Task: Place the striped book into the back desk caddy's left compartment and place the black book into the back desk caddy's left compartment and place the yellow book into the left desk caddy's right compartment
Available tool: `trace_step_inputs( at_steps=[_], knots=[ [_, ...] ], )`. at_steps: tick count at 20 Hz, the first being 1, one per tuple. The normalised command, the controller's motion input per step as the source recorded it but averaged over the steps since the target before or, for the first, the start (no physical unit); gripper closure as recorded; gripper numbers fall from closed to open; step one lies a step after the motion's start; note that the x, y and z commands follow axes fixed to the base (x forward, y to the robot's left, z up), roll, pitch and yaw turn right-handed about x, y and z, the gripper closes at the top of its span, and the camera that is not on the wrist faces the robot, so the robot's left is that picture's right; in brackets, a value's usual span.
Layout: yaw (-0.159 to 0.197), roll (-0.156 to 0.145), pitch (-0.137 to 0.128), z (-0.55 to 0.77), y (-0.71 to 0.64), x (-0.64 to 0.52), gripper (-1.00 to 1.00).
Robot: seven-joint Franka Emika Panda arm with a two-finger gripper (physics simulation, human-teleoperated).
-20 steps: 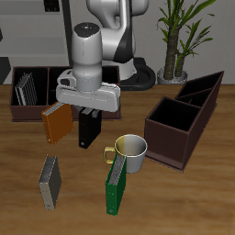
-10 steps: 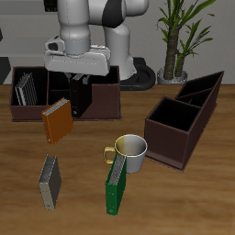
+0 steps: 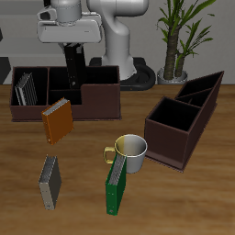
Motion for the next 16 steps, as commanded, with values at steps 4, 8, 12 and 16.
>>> trace_step_inputs(
  at_steps=[4,8,12,16],
  knots=[
    [0.018,0.019,0.017,0.28,-0.19,-0.61,1.0],
    [0.034,0.001,0.069,0.05,-0.37,-0.48,1.0],
    [0.031,-0.086,0.042,0.09,-0.53,-0.34,1.0],
    [0.045,-0.091,0.015,0.12,-0.47,-0.13,1.0]
  ],
)
